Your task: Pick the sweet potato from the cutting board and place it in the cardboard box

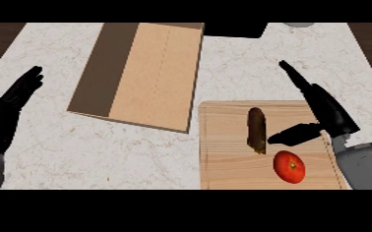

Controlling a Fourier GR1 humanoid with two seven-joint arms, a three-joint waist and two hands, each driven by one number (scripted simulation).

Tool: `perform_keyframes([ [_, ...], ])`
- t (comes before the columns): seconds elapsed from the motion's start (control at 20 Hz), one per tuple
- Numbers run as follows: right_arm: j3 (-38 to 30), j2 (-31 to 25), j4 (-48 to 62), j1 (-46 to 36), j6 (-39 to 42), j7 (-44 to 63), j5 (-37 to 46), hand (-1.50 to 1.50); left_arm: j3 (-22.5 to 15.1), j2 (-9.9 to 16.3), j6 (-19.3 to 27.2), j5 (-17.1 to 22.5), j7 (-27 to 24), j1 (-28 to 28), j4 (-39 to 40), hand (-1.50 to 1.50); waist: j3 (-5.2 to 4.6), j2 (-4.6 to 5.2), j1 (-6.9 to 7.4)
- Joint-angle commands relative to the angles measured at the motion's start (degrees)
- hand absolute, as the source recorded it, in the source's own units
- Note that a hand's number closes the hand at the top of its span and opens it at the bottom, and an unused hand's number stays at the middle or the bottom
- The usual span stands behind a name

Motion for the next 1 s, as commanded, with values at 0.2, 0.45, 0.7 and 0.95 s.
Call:
perform_keyframes([
  [0.2,0.5,-2.9,1.6,7.9,6.6,-16.0,-0.8,-1.50,-0.5,-3.6,4.7,-6.0,1.7,0.8,8.0,0.00,0.93,-0.57,-2.99],
  [0.45,1.3,-9.0,-5.7,2.5,12.9,-11.8,4.1,-1.50,-0.7,-3.7,4.8,-8.2,1.8,1.1,8.1,0.00,0.86,-0.77,-2.87],
  [0.7,7.9,-14.4,-3.0,-5.5,21.0,-4.8,13.4,-1.50,-1.5,-4.8,5.4,-9.0,2.4,-0.4,8.9,0.00,0.76,-0.63,-1.78],
  [0.95,12.0,-10.3,3.2,-16.3,33.4,3.4,13.9,-1.50,-1.5,-4.0,4.3,-9.3,4.1,-1.1,6.1,0.00,0.84,-0.49,-0.47],
])
